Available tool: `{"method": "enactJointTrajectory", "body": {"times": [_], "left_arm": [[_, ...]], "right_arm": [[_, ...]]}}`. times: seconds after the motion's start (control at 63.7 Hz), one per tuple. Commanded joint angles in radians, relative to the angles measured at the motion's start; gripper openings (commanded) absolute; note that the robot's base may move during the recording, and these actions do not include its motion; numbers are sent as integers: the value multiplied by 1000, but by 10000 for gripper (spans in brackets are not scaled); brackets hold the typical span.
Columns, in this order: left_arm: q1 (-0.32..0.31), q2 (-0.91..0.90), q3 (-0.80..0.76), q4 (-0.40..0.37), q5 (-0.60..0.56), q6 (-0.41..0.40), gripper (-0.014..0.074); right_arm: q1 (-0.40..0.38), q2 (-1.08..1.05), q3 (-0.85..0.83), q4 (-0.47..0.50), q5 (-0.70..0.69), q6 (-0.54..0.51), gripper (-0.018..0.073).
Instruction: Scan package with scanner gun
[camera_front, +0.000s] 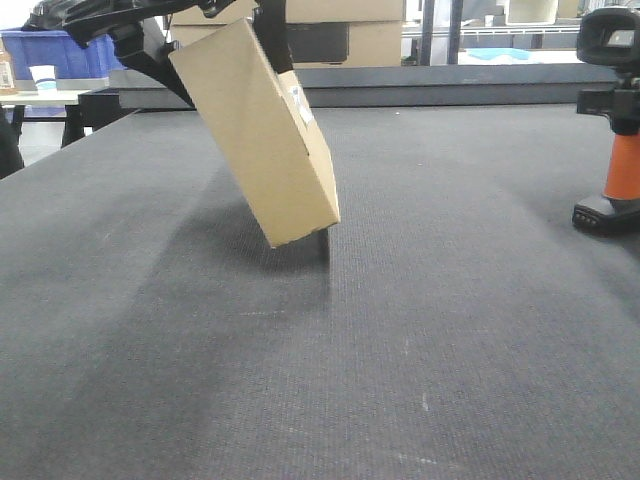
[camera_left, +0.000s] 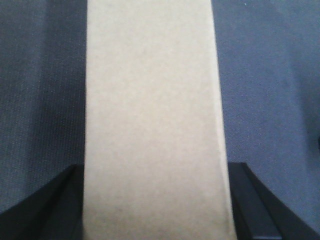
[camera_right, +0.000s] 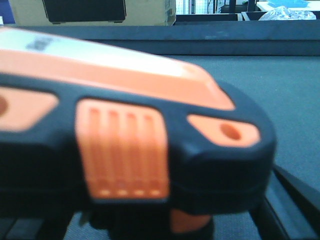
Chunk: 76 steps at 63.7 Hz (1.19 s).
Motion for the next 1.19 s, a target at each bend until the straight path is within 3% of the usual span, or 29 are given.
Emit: {"method": "enactJointTrajectory", "body": {"times": [0.0,0.126,0.424,0.502,0.754,0.973,1.068,1.177], "left_arm": [[-6,-8,-3,-2,-13,-6,-111],[-6,-6,-3,-1,-13,-6,-111],[-6,2,-3,-12,-13,-6,-111],[-6,2,-3,-14,-13,-6,-111],[-6,2,-3,-14,-13,-6,-111],[-6,2,-3,-73,-13,-6,-111],[-6,2,-3,-111,-13,-6,-111],[-10,2,-3,-121,-13,-6,-111]], "right_arm": [[-12,2,-7,-28,-23,3,559],[-12,2,-7,-55,-27,52,559],[-12,2,-7,-58,-29,51,536],[-12,2,-7,-58,-29,51,445],[-12,2,-7,-58,-8,49,-152],[-8,-65,-7,-51,21,-69,-157],[13,-120,-7,55,111,-170,-157],[54,-170,-7,324,174,-372,-157]]}}
